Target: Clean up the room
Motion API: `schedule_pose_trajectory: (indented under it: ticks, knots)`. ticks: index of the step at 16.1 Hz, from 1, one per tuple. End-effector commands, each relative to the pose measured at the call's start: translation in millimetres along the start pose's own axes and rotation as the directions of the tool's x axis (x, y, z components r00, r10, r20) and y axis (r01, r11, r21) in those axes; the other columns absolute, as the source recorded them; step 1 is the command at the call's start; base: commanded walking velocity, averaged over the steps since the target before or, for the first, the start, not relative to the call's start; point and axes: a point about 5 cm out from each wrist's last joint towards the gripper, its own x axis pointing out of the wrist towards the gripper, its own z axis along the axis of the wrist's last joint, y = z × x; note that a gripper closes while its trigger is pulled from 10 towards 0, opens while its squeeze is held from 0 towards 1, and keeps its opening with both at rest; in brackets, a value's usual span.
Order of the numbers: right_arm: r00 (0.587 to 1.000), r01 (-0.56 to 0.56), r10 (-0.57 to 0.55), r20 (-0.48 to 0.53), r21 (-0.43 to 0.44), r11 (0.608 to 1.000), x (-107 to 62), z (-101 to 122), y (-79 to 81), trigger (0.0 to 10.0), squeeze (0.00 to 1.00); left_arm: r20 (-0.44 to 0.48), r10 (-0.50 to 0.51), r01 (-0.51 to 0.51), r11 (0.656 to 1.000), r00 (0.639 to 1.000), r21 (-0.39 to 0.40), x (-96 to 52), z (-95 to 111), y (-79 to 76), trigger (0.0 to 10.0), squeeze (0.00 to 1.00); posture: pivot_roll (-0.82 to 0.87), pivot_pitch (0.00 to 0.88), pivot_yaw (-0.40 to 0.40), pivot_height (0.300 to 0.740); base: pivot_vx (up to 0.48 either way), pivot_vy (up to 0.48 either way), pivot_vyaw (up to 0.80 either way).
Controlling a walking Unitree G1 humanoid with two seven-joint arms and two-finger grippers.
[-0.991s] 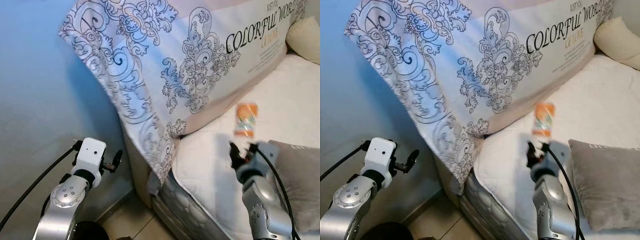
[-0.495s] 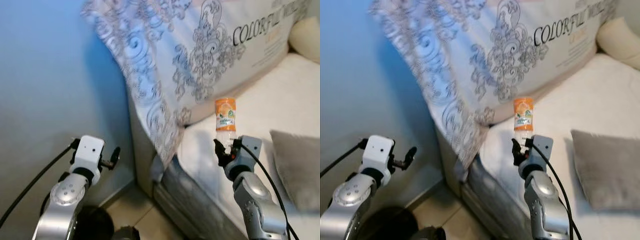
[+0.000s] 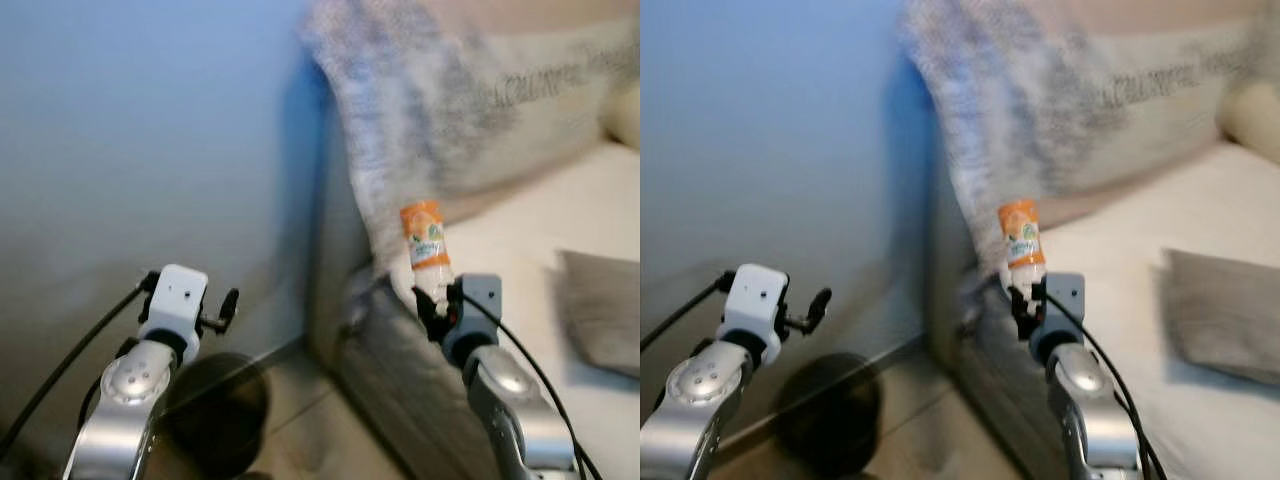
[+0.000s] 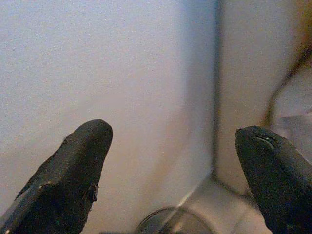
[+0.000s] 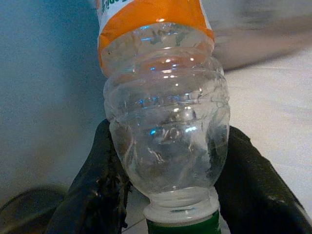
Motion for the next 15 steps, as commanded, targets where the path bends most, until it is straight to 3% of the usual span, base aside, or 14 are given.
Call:
schedule_pose_trajectory:
  ticks: [1, 4, 12, 15]
  knots:
    - [0.998, -0.052, 0.052, -0.019, -0.001, 0.999, -0.4, -0.5, 4.1, 10.0, 0.0, -0.006, -0.001, 0.001, 1.0, 1.0, 0.004, -0.9, -0.6, -2.1, 10.0, 0.0, 0.04, 0.0, -0.007, 0.74, 0.0, 0.0, 0.8]
    - [0.994, -0.095, 0.093, -0.057, -0.023, 0.995, -0.6, -3.5, 4.0, 10.0, 0.0, -0.011, -0.009, 0.009, 1.0, 1.0, 0.027, -0.5, -0.5, -2.7, 10.0, 0.0, 0.04, 0.0, -0.002, 0.74, 0.0, 0.0, 0.8]
    - [0.997, -0.051, 0.05, -0.063, -0.011, 0.999, 8.3, -4.0, 4.6, 10.0, 0.0, -0.003, -0.014, 0.014, 0.999, 1.0, 0.044, 3.0, 2.1, -3.1, 10.0, 0.0, 0.04, 0.0, 0.026, 0.74, 0.0, 0.0, 0.8]
    - [0.997, -0.062, 0.061, -0.053, -0.02, 0.998, 11.2, -0.9, 9.6, 10.0, 0.0, -0.003, -0.01, 0.01, 0.999, 1.0, 0.034, 4.8, 2.4, -2.8, 10.0, 0.0, 0.04, 0.0, 0.029, 0.74, 0.0, -0.319, 0.8]
